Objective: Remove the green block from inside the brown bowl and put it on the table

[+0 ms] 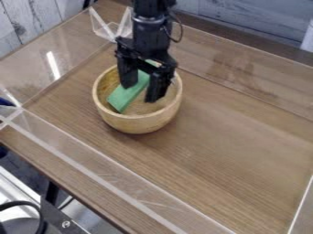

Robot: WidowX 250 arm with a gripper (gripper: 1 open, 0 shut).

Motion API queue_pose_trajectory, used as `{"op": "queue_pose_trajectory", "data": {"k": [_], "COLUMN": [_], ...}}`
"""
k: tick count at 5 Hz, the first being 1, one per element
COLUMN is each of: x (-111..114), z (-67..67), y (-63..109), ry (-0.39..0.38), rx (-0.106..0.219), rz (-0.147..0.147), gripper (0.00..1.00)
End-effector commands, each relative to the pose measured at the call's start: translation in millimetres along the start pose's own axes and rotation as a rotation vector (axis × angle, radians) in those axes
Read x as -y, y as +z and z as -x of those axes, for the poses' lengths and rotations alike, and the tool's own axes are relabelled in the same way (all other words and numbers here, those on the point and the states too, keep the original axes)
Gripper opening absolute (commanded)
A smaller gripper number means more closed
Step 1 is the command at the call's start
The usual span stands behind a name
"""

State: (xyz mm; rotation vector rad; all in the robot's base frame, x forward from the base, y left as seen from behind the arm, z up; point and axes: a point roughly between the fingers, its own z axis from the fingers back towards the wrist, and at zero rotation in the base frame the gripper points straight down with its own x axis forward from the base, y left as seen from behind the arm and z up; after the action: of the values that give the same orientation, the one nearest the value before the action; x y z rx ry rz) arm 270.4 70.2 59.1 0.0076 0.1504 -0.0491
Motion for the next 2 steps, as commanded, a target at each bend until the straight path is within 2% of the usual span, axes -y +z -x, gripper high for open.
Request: {"op": "queue_pose_trajectory", "data": {"k": [1, 2], "x": [-6.1, -6.2], "z": [-13.9, -17.7], "y": [15.8, 21.9], "ry": [0.001, -0.006], "rx": [0.068, 0.089], "rz": [-0.021, -0.02], "gripper": [1.0, 1.0]}}
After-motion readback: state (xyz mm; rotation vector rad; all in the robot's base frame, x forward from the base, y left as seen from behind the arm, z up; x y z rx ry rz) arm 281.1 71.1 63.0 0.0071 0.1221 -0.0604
